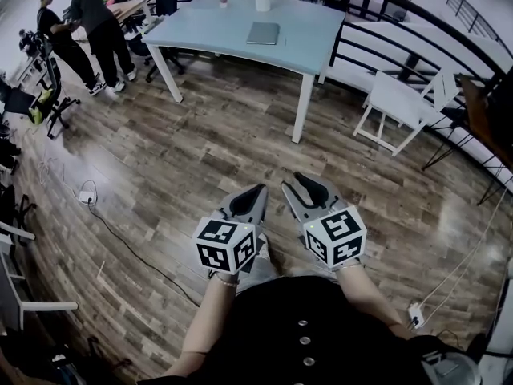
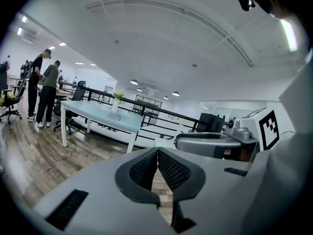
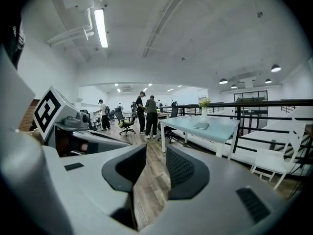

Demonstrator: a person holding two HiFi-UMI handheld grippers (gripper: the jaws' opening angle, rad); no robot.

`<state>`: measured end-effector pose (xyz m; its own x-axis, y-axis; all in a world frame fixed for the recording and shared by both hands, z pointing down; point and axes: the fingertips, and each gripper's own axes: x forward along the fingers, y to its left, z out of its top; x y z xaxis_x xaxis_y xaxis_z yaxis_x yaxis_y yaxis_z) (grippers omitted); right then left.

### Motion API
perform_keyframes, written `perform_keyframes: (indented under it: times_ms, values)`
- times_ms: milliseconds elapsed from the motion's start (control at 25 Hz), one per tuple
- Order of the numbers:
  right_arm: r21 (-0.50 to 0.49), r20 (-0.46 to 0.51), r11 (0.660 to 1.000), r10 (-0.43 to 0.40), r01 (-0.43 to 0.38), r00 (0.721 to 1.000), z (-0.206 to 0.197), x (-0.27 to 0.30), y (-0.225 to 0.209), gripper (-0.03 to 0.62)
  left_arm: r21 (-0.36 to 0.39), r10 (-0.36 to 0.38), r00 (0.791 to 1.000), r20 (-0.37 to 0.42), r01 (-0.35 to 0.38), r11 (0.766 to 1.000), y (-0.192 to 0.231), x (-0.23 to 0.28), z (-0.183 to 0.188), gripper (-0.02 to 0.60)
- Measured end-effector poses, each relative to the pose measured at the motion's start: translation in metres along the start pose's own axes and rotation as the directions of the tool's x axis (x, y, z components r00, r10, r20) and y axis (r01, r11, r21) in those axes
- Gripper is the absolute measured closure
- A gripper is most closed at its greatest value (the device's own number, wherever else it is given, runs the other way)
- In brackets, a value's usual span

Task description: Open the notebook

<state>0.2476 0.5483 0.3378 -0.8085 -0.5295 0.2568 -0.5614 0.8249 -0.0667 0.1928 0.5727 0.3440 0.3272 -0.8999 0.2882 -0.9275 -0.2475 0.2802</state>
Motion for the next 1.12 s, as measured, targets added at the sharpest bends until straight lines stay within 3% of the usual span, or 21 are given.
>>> perform_keyframes:
  times_ms: [480, 840, 1120]
  values:
    - [0.018, 0.0, 0.998, -0.059, 0.059, 0.998, 0.042, 0.12, -0.042, 0.477, 0.037, -0.075, 0.997, -0.027, 0.076, 0.996, 0.095, 0.071, 0.062, 0.56]
    - [0.029, -0.017, 0.995, -0.094, 0.095, 0.995, 0.047, 0.165, -0.062, 0.468, 0.016, -0.106, 0.992, -0.064, 0.107, 0.994, 0.136, 0.1, 0.068, 0.56]
    - [0.028, -0.039, 0.997, -0.064, 0.065, 0.997, 0.042, 0.189, -0.06, 0.445, -0.012, -0.108, 0.991, -0.079, 0.107, 0.994, 0.153, 0.109, 0.063, 0.56]
